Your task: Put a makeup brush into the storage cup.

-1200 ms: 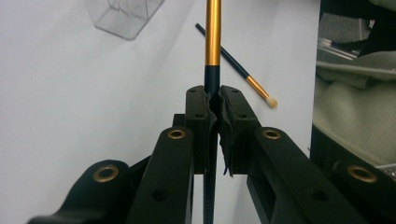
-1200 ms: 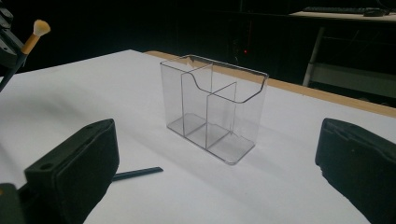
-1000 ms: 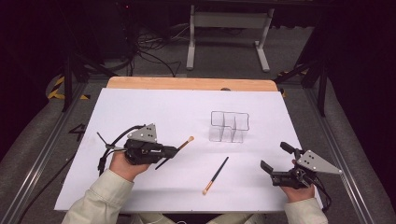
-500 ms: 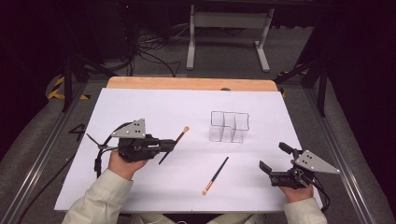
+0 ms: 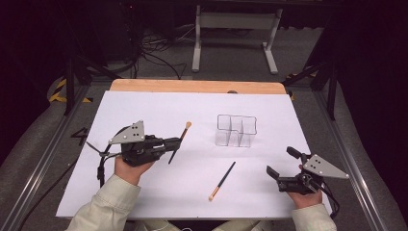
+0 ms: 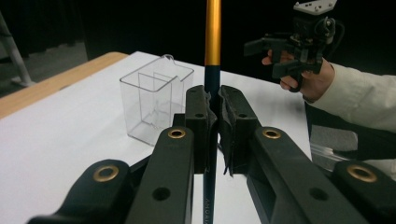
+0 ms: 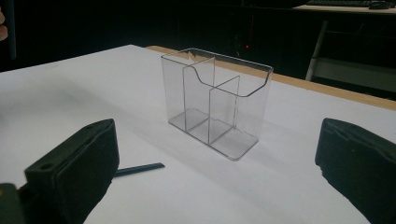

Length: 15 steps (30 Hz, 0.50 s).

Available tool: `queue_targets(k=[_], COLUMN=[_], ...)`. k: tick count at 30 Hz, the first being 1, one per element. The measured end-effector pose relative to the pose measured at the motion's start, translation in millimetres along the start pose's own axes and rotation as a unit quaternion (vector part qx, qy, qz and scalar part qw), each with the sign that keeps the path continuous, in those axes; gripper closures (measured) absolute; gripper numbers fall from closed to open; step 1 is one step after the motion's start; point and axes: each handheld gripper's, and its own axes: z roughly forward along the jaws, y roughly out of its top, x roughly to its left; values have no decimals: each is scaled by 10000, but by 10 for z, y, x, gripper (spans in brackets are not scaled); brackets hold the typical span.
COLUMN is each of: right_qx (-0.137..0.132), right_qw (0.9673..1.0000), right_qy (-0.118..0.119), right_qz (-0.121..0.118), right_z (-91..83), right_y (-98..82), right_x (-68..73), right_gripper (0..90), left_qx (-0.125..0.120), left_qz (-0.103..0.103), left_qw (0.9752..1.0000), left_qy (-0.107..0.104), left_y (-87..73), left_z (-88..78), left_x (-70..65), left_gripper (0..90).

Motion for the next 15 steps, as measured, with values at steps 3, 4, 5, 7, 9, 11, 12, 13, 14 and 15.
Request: queue_targets(k=[3, 4, 5, 7, 9, 11, 12, 13, 14, 15], right_qx=[21, 22, 23, 2, 2, 1, 9, 15, 22, 22], right_qw=[10000, 10000, 10000, 10000, 10000, 10000, 10000, 10000, 10000, 10000], right_qy=[7, 7, -1, -20, -23, -18, -10, -10, -11, -10], right_qz=[-18, -15, -3, 7, 0, 2, 0, 1, 12, 17], right_z=[3, 3, 0, -5, -6, -5, -4, -3, -2, -1], right_y=[0, 0, -1, -3, -4, -5, -5, -7, -9, -10], right_x=[2, 3, 3, 0, -3, -3, -3, -4, -4, -6], right_gripper=[1, 2, 2, 2, 2, 1, 2, 2, 2, 2], left_qx=[-135, -182, -241, -351, -388, -449, -490, -525, -566, -604], left_qz=[51, 11, 13, -8, -6, 19, 60, 117, 171, 222], left_qw=[9999, 9998, 9997, 9994, 9992, 9990, 9988, 9985, 9982, 9979], left_qy=[40, 47, 45, 30, 28, 27, 38, 53, 76, 89], left_y=[6, 6, 5, -2, -6, -9, -9, -8, -8, -7], left_z=[-1, 1, 5, 26, 37, 50, 56, 60, 67, 76], left_x=[8, 8, 23, 46, 52, 60, 59, 56, 50, 48], left_gripper=[824, 824, 825, 824, 824, 824, 824, 824, 824, 824])
